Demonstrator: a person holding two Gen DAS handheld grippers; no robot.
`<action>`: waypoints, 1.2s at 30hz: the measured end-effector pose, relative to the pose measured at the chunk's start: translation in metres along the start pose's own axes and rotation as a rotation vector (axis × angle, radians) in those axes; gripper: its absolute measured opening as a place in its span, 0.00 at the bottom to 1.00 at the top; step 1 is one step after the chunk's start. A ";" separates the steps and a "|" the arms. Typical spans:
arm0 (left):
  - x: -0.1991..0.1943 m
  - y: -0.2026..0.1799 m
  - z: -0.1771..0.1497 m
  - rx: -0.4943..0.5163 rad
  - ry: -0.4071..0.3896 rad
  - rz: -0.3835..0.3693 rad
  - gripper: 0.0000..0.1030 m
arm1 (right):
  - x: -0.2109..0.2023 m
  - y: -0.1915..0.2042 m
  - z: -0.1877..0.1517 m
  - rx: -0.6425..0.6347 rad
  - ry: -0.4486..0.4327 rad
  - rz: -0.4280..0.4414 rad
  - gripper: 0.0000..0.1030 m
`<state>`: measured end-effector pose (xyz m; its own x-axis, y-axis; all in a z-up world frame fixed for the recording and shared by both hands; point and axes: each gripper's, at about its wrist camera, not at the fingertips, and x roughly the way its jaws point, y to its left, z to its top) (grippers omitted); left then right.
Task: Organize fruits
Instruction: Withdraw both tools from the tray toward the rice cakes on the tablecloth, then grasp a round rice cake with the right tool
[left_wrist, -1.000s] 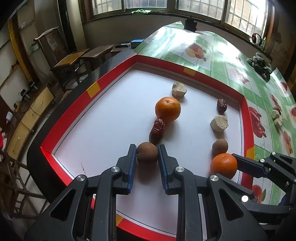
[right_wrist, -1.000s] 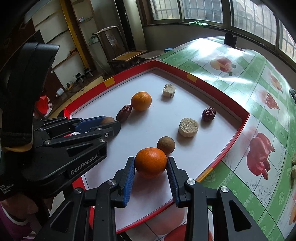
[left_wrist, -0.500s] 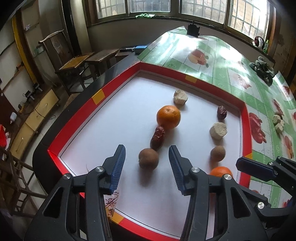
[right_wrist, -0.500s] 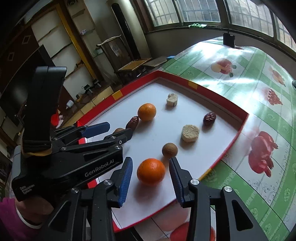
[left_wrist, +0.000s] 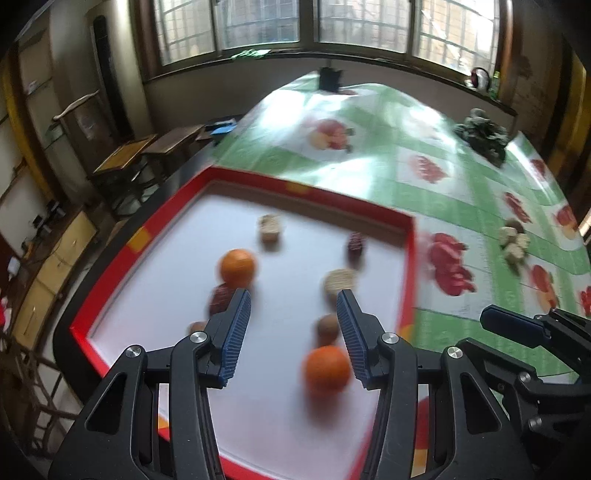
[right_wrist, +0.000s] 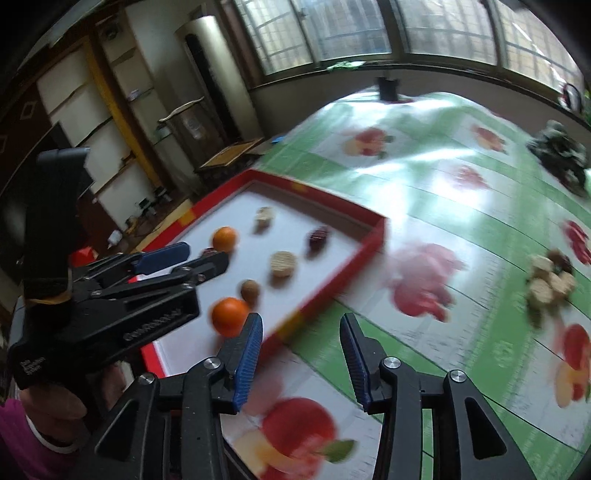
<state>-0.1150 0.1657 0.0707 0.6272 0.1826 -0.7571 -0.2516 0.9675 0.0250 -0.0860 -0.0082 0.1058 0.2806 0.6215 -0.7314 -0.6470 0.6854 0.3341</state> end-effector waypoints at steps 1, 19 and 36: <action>-0.001 -0.009 0.002 0.013 -0.005 -0.010 0.47 | -0.004 -0.007 -0.002 0.015 -0.004 -0.010 0.41; 0.026 -0.131 0.022 0.158 0.098 -0.215 0.47 | -0.070 -0.152 -0.042 0.261 -0.052 -0.245 0.43; 0.049 -0.156 0.043 0.182 0.139 -0.229 0.47 | 0.004 -0.180 0.010 0.084 0.018 -0.348 0.26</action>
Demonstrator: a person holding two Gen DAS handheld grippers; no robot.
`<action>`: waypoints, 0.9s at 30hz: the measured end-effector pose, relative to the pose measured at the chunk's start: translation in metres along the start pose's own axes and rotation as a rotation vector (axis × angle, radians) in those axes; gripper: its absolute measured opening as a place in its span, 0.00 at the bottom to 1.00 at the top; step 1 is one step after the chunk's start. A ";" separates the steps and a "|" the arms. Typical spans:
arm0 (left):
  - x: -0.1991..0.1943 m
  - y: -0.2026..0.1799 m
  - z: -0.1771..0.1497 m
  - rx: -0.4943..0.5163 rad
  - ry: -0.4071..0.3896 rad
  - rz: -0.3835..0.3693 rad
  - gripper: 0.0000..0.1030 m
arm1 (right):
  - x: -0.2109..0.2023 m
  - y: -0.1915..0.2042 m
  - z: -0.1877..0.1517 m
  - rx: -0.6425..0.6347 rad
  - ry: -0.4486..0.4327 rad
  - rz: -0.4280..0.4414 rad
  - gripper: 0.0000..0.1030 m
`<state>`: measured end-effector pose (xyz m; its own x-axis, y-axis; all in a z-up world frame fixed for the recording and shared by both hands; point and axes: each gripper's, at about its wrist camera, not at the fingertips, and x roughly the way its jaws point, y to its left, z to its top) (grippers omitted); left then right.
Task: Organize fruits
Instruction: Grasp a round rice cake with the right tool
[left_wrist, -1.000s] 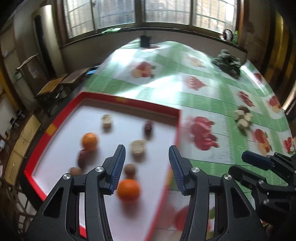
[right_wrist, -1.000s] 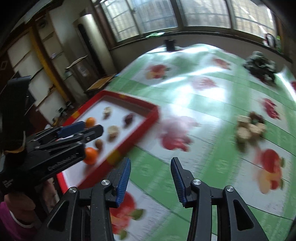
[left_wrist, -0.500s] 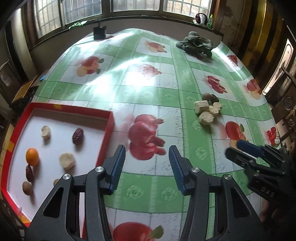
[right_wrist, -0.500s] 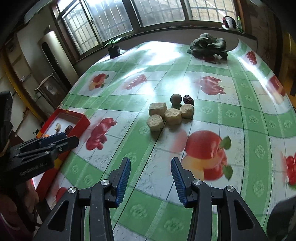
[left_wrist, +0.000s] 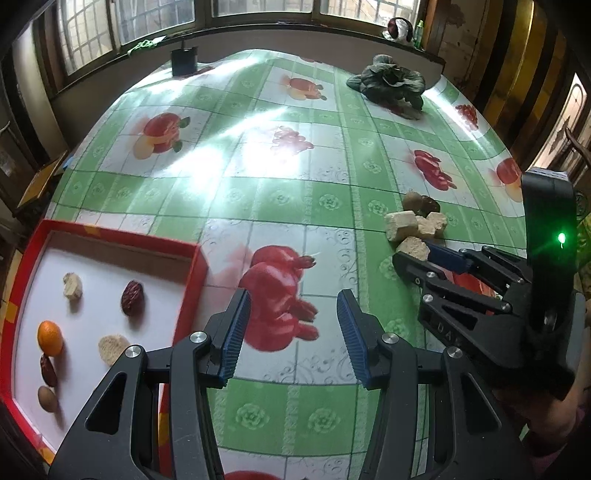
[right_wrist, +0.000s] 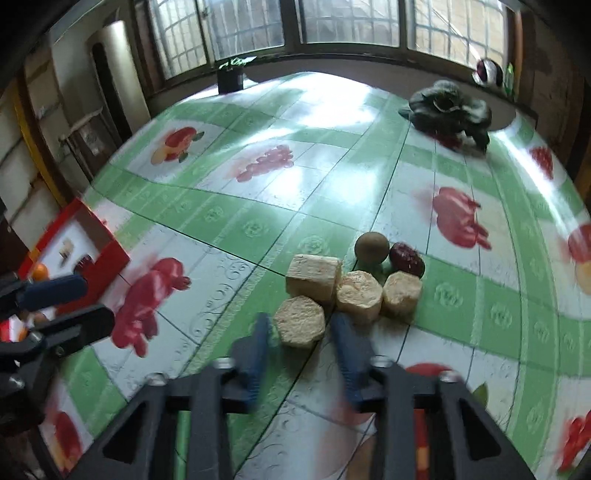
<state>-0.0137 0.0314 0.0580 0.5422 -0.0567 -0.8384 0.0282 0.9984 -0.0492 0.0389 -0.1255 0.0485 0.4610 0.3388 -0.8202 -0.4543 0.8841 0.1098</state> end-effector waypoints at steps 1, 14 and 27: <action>0.002 -0.005 0.003 0.011 0.007 -0.008 0.47 | -0.001 0.000 -0.001 -0.008 0.003 -0.008 0.26; 0.051 -0.063 0.053 -0.014 0.092 -0.118 0.47 | -0.037 -0.050 -0.039 0.121 -0.003 0.021 0.26; 0.078 -0.065 0.071 -0.057 0.124 -0.090 0.51 | -0.038 -0.056 -0.039 0.137 -0.009 0.082 0.26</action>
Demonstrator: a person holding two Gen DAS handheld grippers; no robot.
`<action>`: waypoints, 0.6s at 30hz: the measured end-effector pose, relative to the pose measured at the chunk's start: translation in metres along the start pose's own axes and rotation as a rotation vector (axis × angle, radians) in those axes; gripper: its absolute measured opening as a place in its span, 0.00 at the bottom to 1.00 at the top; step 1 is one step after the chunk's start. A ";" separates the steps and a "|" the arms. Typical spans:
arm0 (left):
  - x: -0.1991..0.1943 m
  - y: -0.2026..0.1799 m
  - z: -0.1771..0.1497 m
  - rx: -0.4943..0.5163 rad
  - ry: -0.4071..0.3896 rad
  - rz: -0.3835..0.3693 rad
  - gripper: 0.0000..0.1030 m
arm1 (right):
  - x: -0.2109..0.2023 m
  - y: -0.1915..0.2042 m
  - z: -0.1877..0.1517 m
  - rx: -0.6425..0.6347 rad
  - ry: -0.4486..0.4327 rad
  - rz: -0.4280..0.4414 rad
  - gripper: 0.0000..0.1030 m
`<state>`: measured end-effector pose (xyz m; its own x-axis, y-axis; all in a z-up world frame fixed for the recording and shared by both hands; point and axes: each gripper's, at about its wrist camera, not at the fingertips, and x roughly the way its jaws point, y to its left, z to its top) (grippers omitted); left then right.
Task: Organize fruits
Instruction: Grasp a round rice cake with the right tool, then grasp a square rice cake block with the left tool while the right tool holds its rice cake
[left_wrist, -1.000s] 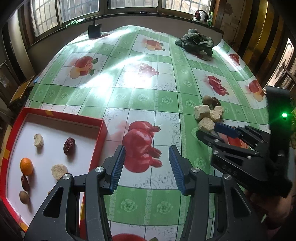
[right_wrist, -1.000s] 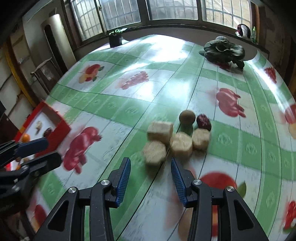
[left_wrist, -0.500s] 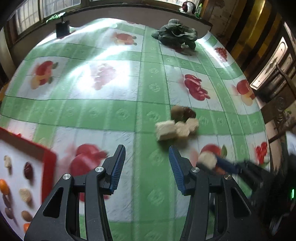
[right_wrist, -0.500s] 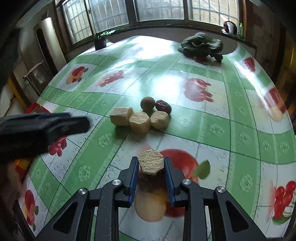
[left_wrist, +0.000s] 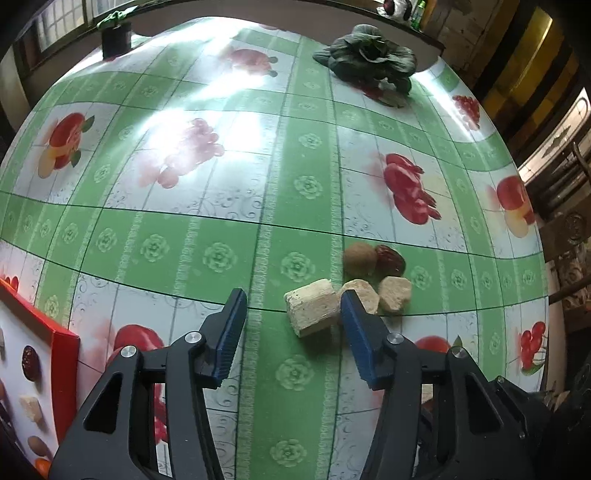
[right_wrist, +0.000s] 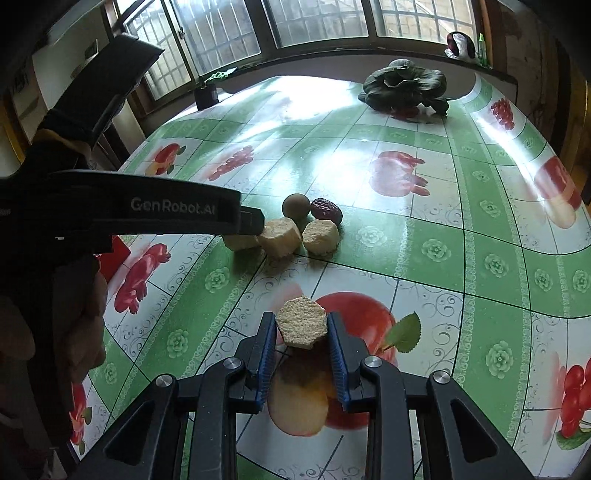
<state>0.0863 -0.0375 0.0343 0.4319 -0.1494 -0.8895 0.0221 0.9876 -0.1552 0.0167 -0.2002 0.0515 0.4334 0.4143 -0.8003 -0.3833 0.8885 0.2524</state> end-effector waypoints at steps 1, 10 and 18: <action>0.000 0.000 0.000 -0.003 -0.002 0.002 0.51 | 0.000 0.000 0.000 -0.001 0.001 0.001 0.26; 0.005 -0.004 0.004 -0.018 0.005 -0.025 0.51 | 0.000 0.000 0.000 0.006 0.000 0.016 0.26; 0.006 0.005 -0.004 -0.028 0.015 -0.022 0.51 | 0.001 0.000 0.001 -0.003 0.002 0.012 0.26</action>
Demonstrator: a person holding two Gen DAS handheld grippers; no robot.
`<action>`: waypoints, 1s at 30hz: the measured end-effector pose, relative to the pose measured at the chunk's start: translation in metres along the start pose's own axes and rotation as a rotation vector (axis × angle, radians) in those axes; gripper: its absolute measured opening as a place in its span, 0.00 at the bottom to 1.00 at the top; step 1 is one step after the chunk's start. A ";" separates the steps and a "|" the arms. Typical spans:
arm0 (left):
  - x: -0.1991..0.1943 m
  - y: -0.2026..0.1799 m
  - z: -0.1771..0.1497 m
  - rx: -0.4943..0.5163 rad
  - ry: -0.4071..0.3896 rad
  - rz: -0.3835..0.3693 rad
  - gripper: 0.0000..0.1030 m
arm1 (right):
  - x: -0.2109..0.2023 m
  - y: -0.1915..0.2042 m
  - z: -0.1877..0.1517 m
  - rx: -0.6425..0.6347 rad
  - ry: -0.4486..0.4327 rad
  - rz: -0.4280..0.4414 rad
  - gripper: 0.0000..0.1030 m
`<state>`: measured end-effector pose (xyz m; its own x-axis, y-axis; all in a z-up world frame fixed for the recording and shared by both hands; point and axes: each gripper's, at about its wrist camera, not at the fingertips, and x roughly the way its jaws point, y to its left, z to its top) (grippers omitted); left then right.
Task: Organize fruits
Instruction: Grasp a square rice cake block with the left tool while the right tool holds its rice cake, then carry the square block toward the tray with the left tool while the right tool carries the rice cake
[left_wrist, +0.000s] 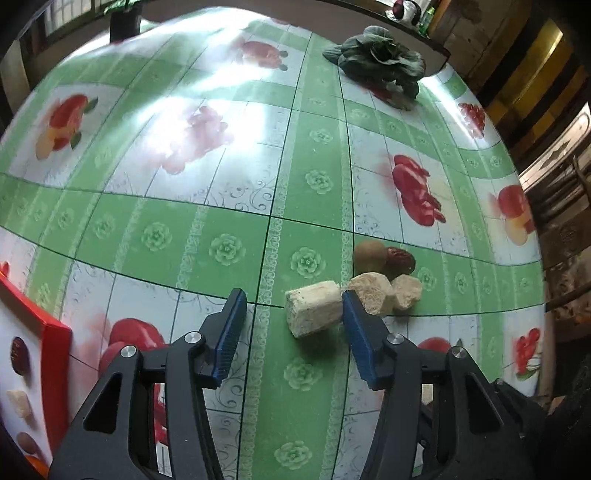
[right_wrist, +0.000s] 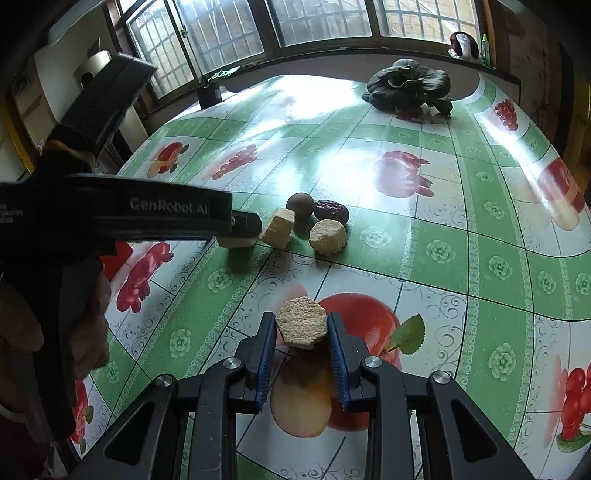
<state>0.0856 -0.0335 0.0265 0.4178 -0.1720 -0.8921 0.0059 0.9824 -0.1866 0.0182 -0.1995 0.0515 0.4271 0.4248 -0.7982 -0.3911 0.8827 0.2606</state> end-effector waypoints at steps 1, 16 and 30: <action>0.000 -0.004 0.000 0.010 -0.002 0.002 0.51 | 0.000 0.000 0.000 0.001 0.000 0.003 0.26; -0.018 0.019 -0.016 0.016 -0.049 0.028 0.25 | -0.005 0.010 -0.003 -0.022 -0.013 0.008 0.26; -0.089 0.063 -0.099 0.084 -0.170 0.163 0.25 | -0.030 0.078 -0.018 -0.040 -0.042 0.105 0.26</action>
<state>-0.0411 0.0361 0.0534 0.5665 -0.0031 -0.8241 -0.0019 1.0000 -0.0050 -0.0394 -0.1472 0.0858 0.4155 0.5237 -0.7437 -0.4674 0.8244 0.3193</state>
